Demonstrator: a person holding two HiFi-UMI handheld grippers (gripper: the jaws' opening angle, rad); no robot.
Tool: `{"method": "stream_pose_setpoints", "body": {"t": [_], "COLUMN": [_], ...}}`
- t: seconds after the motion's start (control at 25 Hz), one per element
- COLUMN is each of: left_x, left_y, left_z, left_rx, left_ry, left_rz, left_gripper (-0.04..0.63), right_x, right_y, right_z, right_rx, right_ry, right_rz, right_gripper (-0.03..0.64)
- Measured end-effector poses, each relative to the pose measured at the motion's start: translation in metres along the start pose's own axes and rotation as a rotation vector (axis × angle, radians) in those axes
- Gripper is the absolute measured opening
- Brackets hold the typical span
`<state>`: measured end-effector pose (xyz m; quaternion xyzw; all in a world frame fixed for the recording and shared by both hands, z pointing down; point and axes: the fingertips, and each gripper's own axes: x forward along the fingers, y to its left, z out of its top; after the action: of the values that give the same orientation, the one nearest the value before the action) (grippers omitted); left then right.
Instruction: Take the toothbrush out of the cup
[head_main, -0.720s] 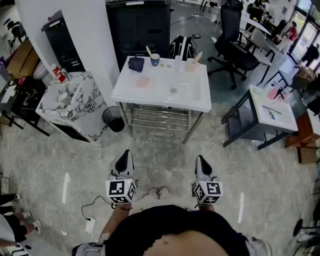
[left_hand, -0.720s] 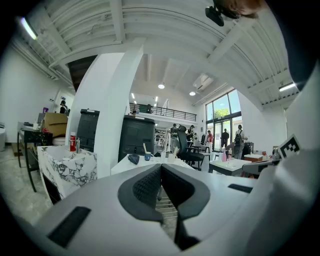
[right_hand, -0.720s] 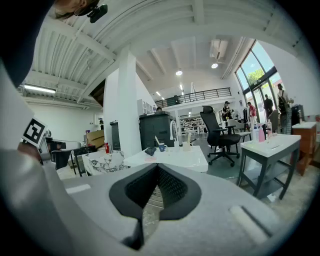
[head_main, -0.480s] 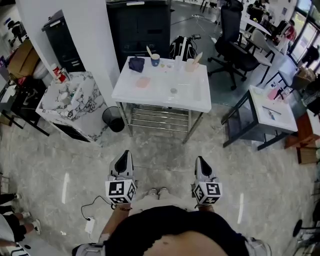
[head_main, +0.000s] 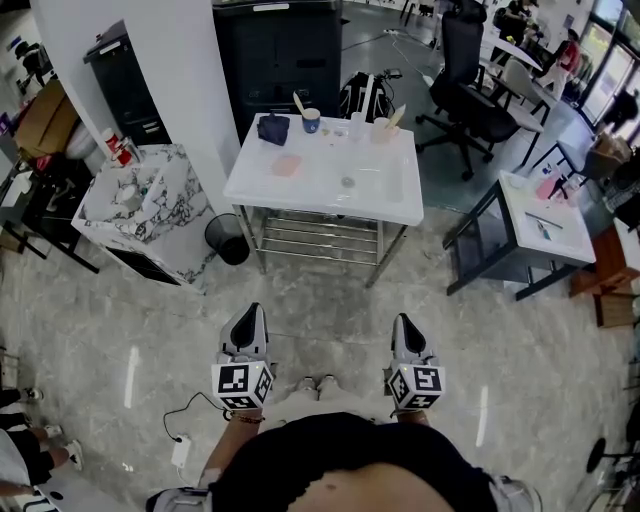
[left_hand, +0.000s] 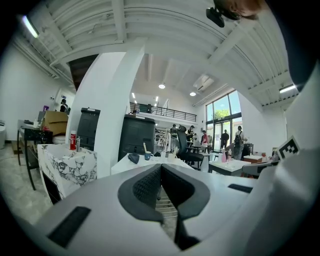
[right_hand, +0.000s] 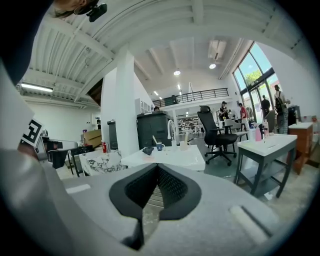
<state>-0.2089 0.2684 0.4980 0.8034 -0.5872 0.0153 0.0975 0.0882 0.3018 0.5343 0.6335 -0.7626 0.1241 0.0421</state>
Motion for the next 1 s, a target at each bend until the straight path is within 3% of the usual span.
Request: {"method": "stream_pose_setpoints", "body": {"t": [0.52, 0.56, 0.68, 0.8, 1.0], "left_x": [0.011, 0.012, 0.014, 0.016, 0.017], "left_y": [-0.007, -0.007, -0.004, -0.003, -0.006], "left_z": [-0.015, -0.016, -0.013, -0.012, -0.015], "left_rx": [-0.019, -0.02, -0.015, -0.007, -0.001], "left_ry": [0.052, 0.055, 0.059, 0.066, 0.079], "left_rz": [-0.052, -0.053, -0.049, -0.046, -0.05], "left_gripper": [0.014, 0.038, 0.252, 0.285, 0.343], "right_x": [0.009, 0.009, 0.014, 0.018, 0.019], "right_y": [-0.002, -0.002, -0.001, -0.002, -0.007], "right_z": [-0.005, -0.005, -0.002, 0.001, 0.005], "right_rx": [0.021, 0.016, 0.017, 0.016, -0.014], "right_ry": [0.003, 0.003, -0.001, -0.008, -0.026], "right_rz": [0.018, 0.018, 0.011, 0.001, -0.037], "right_gripper": [0.031, 0.037, 0.149, 0.258, 0.337]}}
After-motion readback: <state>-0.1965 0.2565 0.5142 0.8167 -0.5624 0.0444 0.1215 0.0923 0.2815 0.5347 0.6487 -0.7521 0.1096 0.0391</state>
